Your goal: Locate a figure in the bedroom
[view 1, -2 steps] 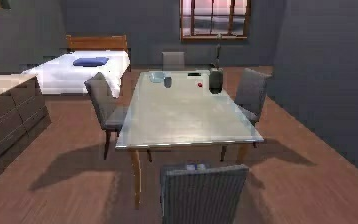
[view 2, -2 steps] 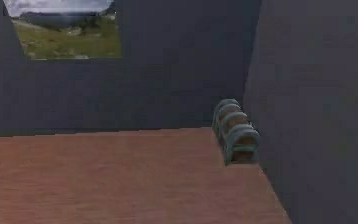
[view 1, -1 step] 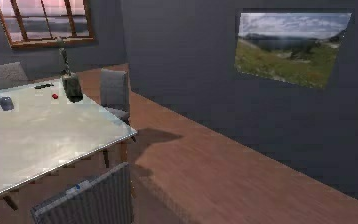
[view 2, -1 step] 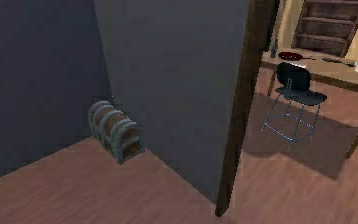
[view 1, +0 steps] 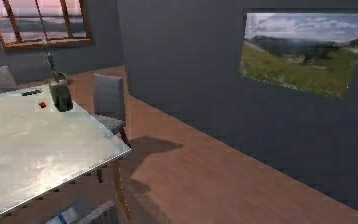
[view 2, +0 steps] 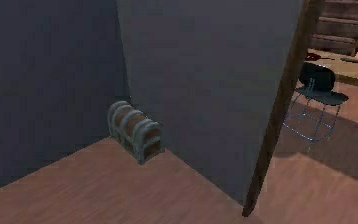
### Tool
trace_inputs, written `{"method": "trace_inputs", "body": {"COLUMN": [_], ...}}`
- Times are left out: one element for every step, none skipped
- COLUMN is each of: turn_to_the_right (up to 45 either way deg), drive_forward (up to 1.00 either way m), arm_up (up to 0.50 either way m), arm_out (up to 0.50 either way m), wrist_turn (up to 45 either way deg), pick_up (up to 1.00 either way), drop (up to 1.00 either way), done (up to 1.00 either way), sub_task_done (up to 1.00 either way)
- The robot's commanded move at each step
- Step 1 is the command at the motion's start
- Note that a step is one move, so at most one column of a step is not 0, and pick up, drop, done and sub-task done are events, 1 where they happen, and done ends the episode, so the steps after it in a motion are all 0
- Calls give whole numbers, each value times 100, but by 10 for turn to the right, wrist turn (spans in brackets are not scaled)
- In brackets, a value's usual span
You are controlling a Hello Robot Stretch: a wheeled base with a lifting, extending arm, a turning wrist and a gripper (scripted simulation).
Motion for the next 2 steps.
{"method": "trace_inputs", "body": {"turn_to_the_right": [-450,-450], "drive_forward": [0,0], "arm_up": [0,0], "arm_out": [0,0], "wrist_turn": [0,0], "pick_up": [0,0], "drop": [0,0], "done": [0,0], "sub_task_done": [0,0]}}
